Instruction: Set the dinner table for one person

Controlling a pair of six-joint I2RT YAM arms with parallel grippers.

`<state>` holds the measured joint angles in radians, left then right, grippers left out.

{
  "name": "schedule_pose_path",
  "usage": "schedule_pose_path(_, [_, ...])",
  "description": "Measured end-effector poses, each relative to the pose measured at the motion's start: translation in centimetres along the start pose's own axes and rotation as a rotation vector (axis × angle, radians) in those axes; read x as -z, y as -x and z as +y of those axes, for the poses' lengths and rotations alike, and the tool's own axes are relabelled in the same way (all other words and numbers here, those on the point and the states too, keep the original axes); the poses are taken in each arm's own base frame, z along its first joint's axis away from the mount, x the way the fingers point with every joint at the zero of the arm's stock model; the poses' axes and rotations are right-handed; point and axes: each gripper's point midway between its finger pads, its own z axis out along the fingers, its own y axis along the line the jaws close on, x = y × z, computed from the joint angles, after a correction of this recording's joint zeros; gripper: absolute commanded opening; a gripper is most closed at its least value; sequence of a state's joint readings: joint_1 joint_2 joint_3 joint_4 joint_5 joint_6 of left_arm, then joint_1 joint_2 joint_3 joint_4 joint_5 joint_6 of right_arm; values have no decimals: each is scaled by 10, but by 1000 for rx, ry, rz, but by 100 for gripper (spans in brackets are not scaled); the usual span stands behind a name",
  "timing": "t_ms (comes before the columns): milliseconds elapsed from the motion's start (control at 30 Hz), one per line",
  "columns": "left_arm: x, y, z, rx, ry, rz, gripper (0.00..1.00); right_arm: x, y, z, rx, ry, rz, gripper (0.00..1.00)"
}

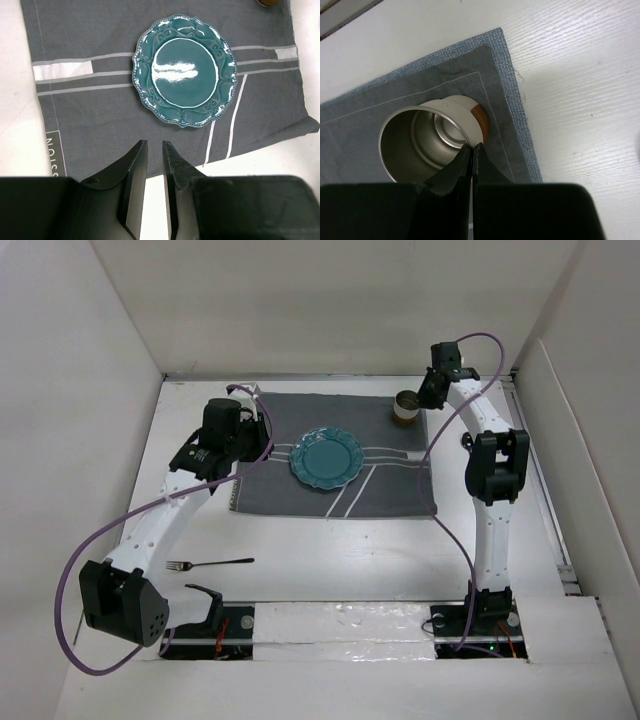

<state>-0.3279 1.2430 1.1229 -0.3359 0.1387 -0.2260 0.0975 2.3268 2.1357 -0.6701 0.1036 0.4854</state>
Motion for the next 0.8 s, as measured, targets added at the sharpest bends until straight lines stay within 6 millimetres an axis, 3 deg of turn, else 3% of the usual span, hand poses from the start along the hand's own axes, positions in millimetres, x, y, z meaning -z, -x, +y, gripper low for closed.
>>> schedule_pose_path(67, [-1, 0, 0, 0, 0, 1, 16, 1, 1, -2, 1, -12, -1, 9])
schedule_pose_path(200, [-3, -2, 0, 1, 0, 8, 16, 2, 1, -3, 3, -18, 0, 46])
schedule_pose_path(267, [-4, -3, 0, 1, -1, 13, 16, 3, 2, -1, 4, -8, 1, 52])
schedule_pose_path(300, [-5, -3, 0, 2, -3, 15, 16, 3, 3, -1, 2, -3, 3, 61])
schedule_pose_path(467, [-7, -4, -3, 6, -18, 24, 16, 10, 5, 5, -4, 66, 22, 65])
schedule_pose_path(500, [-8, -4, -4, 9, -23, 28, 16, 15, 6, 4, -9, 85, 21, 63])
schedule_pose_path(567, [-10, -6, -6, 15, -36, 39, 11, 33, 6, -2, -20, 116, 12, 43])
schedule_pose_path(600, [-11, -7, -7, 20, -43, 44, 5, 46, 7, -8, -27, 128, 1, 10])
schedule_pose_path(633, [-12, -8, -9, 25, -52, 50, 0, 58, 9, -15, -38, 140, -24, 0])
schedule_pose_path(800, [-13, -6, -17, 36, -93, 43, 0, 116, 13, -76, -136, 127, -146, 0])
